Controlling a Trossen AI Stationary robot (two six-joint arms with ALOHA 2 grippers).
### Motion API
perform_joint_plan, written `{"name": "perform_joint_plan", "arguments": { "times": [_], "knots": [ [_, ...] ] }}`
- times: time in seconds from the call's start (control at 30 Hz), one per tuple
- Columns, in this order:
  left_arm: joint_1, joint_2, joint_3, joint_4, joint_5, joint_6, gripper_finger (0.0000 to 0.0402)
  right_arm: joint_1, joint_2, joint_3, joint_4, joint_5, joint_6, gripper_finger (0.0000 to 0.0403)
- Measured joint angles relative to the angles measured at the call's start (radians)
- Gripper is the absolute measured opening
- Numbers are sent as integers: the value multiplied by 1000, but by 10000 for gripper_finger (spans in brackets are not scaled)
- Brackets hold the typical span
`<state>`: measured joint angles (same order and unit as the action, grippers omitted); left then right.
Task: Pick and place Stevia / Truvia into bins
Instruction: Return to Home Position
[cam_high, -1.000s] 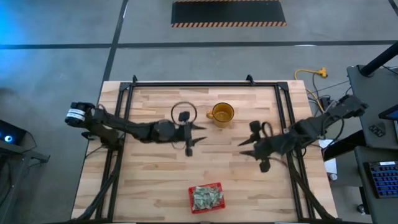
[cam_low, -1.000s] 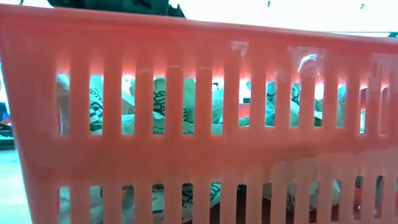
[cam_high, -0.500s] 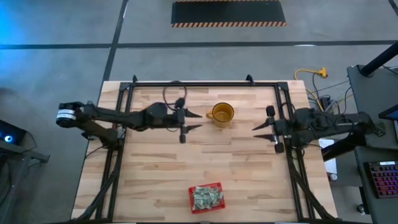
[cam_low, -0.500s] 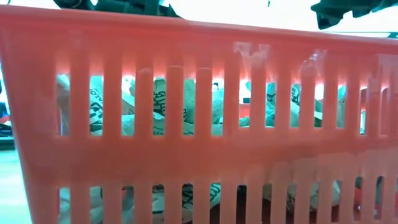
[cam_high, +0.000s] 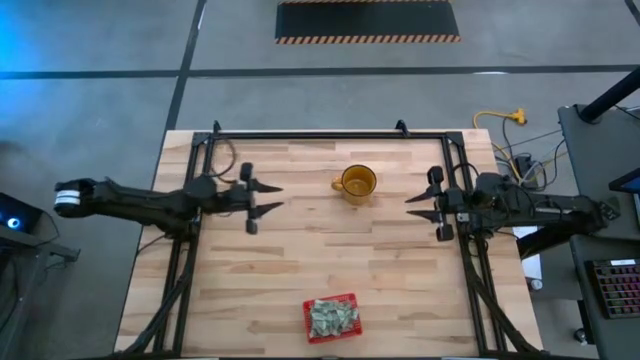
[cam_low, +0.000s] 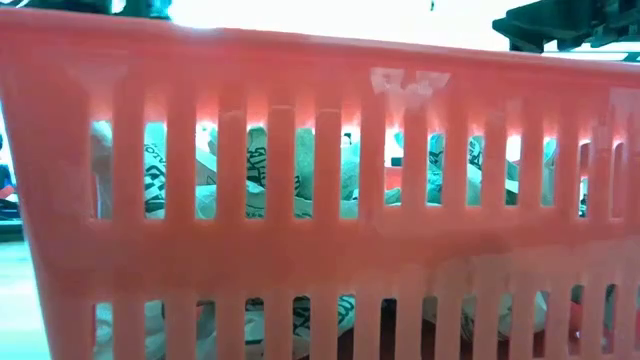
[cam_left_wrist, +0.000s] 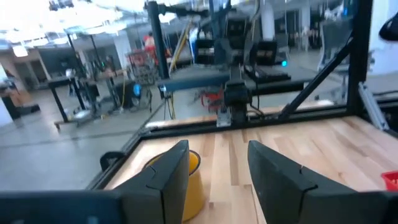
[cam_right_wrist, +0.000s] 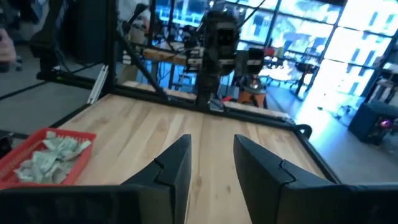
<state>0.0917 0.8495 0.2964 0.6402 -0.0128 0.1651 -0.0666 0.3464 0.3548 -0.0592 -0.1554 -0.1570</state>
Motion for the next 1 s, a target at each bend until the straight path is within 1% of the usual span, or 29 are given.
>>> {"name": "perform_joint_plan", "arguments": {
  "times": [0.2,0.43,0.6,0.87,1.0],
  "knots": [
    [0,-147,-172,116,0,-9,148,0,-48,-98,106,50,23,102],
    [-3,-253,-256,130,-1,-55,148,0,-88,-185,226,51,65,93],
    [-6,-272,-288,125,1,-55,148,1,-91,-201,226,51,71,91],
    [-9,-266,-288,76,13,-54,148,0,-94,-249,230,51,65,98],
    [-9,-259,-289,75,14,-54,148,2,-117,-286,254,50,69,100]
  ]
}}
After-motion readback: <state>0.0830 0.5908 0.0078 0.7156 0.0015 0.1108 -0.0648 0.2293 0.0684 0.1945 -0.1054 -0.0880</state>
